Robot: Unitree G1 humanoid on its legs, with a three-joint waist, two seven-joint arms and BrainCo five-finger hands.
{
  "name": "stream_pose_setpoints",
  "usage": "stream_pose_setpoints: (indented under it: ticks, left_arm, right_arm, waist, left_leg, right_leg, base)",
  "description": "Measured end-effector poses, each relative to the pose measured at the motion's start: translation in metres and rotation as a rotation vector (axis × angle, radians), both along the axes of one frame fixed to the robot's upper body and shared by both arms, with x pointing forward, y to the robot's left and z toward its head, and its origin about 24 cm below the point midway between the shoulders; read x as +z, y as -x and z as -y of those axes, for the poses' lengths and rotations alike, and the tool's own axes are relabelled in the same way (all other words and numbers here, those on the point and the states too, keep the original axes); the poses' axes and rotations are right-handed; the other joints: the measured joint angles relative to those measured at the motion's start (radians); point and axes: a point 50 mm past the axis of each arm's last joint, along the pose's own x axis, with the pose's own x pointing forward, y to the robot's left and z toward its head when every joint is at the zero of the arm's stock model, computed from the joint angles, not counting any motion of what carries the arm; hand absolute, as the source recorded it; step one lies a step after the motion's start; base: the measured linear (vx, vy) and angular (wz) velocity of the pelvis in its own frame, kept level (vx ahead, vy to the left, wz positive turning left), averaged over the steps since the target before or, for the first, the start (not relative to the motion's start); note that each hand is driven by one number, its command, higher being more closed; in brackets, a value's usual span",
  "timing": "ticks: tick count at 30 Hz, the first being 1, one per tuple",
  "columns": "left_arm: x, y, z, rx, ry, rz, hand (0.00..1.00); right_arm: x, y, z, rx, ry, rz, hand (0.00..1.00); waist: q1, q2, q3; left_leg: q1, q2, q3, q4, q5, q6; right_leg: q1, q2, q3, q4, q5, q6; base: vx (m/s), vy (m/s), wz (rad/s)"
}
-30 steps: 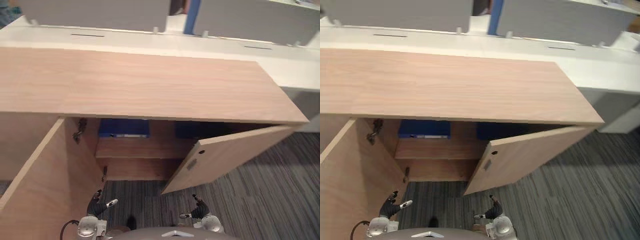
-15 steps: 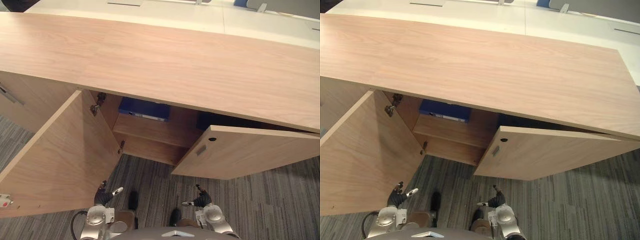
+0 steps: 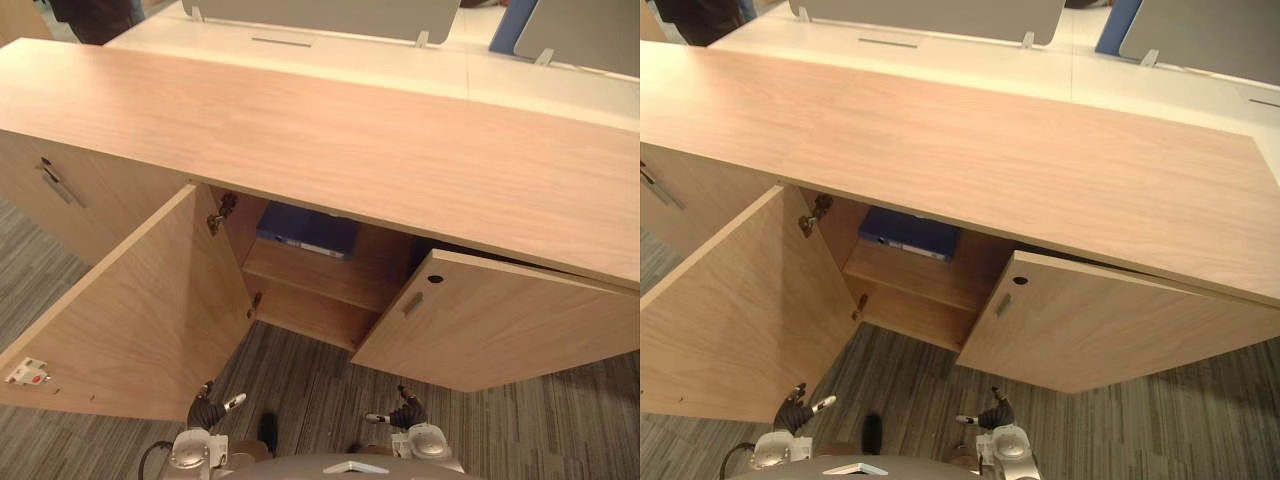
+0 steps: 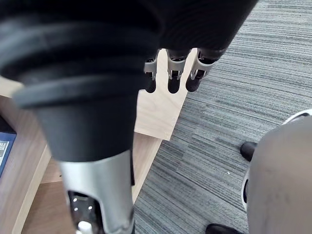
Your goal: Walk over to the cabinet, pick up the folder, carry it to the office cabinet, place the folder inside the office cabinet, then close the office cabinet door
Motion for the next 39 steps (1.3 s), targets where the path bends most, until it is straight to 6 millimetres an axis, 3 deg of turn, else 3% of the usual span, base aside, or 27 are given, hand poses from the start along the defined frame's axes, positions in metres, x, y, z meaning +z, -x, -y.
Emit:
stream_pose_setpoints:
  ticks: [5,11,17,21,30,34,39]
  left_arm:
    - [-0.003,0.01,-0.013,0.133,-0.017,-0.027,0.0]
    - [-0.003,0.046,-0.046,0.382,-0.05,-0.073,0.0]
    - [0.018,0.038,-0.08,0.49,-0.132,0.056,0.0]
    - [0.022,0.037,-0.088,0.519,-0.146,0.075,0.0]
    - [0.042,0.035,-0.128,0.557,-0.262,0.13,0.0]
    - [0.049,0.031,-0.139,0.539,-0.297,0.15,0.0]
    - [0.059,0.026,-0.148,0.541,-0.335,0.188,0.0]
  right_arm:
    - [-0.001,-0.001,0.001,-0.001,0.002,-0.015,0.0]
    - [-0.002,0.001,0.003,-0.005,0.004,-0.019,0.0]
    - [-0.001,0.004,0.013,-0.02,0.024,-0.022,0.0]
    - [0.001,0.002,0.019,-0.016,0.042,-0.017,0.0]
    - [0.005,-0.012,0.016,0.033,0.051,0.013,0.0]
    - [0.005,-0.011,0.019,0.034,0.058,0.009,0.0]
    - [0.003,-0.002,0.022,0.03,0.06,-0.014,0.0]
  waist:
    - [0.001,0.001,0.001]
    - [0.005,0.0,0.0]
    - [0.024,-0.003,-0.001]
    - [0.031,-0.007,-0.004]
    - [0.04,-0.01,0.001]
    - [0.045,-0.011,0.005]
    - [0.052,-0.023,0.01]
  left_leg:
    - [0.027,0.014,-0.021,0.0,0.003,-0.007]
    - [0.026,0.015,-0.046,0.0,-0.006,-0.005]
    - [0.015,-0.004,-0.054,0.0,-0.006,-0.002]
    - [0.013,-0.02,-0.059,0.0,-0.004,0.005]
    - [0.037,-0.023,-0.05,0.0,-0.014,0.006]
    - [0.032,-0.02,-0.047,-0.001,-0.024,0.006]
    - [0.029,-0.023,-0.048,-0.001,-0.03,0.014]
  right_leg:
    - [0.035,0.009,-0.011,-0.002,-0.013,-0.012]
    - [0.059,0.028,0.0,-0.025,-0.023,0.003]
    - [0.074,0.018,0.008,-0.033,-0.028,0.011]
    - [0.076,0.012,0.009,-0.035,-0.015,0.009]
    - [0.097,0.015,0.039,-0.05,-0.013,0.001]
    - [0.091,0.013,0.054,-0.055,-0.023,-0.009]
    - [0.092,0.013,0.06,-0.061,-0.034,0.007]
  base:
    - [-0.13,-0.05,0.07]
    - [-0.05,-0.021,0.19]
    - [0.05,-0.005,0.24]
    - [0.1,-0.006,0.03]
    - [0.01,-0.01,0.0]
    - [-0.09,-0.003,-0.05]
    - [-0.01,-0.004,0.01]
